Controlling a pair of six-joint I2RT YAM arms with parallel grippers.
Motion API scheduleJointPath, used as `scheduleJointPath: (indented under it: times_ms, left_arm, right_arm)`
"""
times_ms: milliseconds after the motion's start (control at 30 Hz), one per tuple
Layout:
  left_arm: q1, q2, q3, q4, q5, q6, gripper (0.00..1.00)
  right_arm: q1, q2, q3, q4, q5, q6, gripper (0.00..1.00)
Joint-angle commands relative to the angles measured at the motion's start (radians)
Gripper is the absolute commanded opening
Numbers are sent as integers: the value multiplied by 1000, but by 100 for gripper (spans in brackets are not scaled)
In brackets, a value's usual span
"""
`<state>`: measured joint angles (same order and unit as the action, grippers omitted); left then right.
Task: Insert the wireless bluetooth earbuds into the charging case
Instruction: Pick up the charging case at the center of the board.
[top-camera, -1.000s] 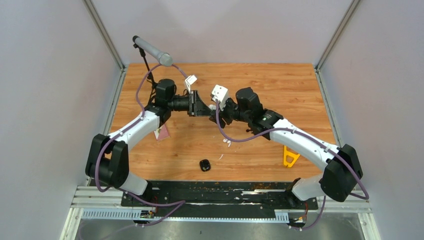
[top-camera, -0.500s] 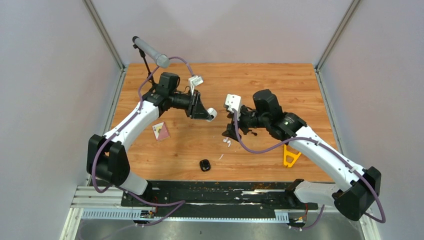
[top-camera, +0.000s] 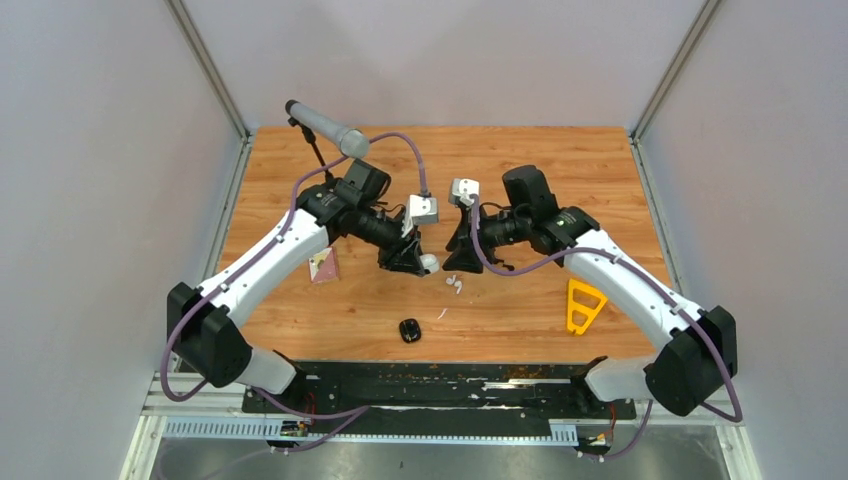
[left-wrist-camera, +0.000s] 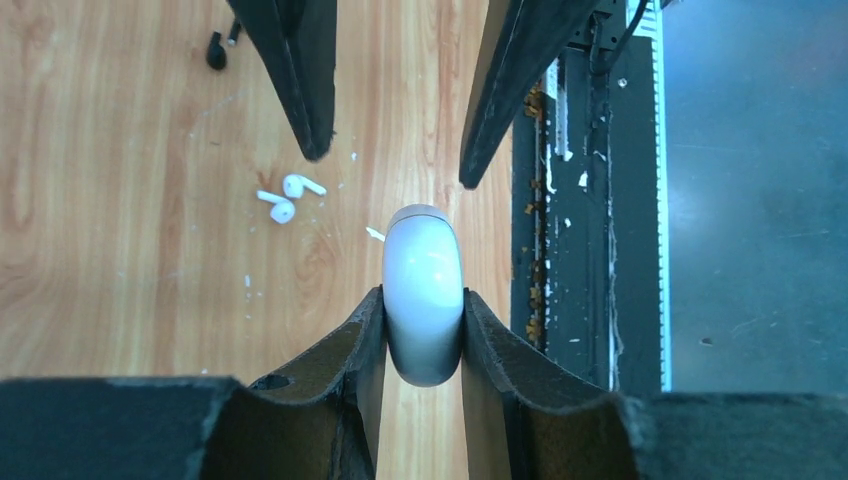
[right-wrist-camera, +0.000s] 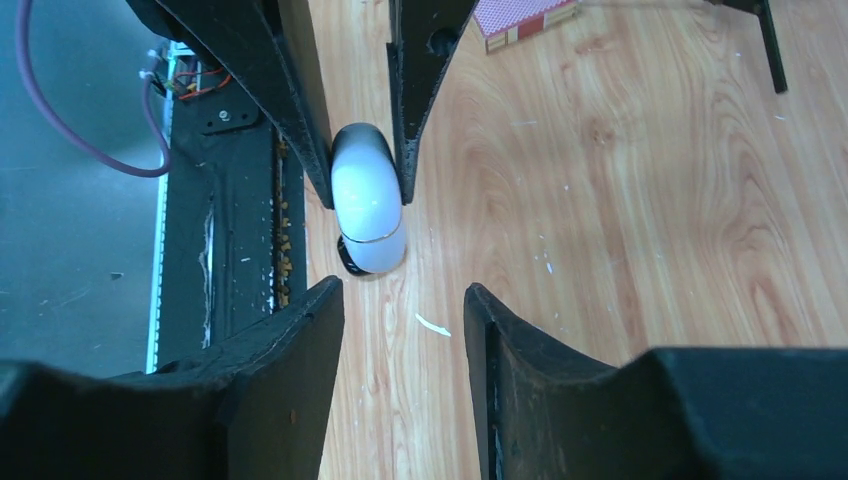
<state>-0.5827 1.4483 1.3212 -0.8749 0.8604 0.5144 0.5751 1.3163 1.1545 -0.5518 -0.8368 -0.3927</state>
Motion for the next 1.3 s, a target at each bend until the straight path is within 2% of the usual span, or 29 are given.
scheduleJointPath:
  times_ms: [0, 400, 667, 1033, 1133, 1267]
  left_arm:
    - [-1, -34, 74, 40, -38, 73, 0]
    - [0, -31, 0, 116, -39, 38, 0]
    - [-1, -29, -30, 128, -50, 48, 0]
    - [-1, 39, 79, 20, -63, 118, 0]
    - [-1, 57, 95, -1, -67, 126, 0]
    - [-2, 66, 97, -16, -83, 141, 0]
  right_arm:
    - [8, 34, 50, 82, -100, 19, 48]
    - [21, 68, 15, 137, -88, 57, 45]
    - [8, 20, -34, 116, -44, 40, 43]
    - [-12, -18, -57, 122, -34, 41, 41]
    - [-43, -21, 51, 86, -59, 59, 41]
    - [-105, 24, 356, -139, -85, -55, 43]
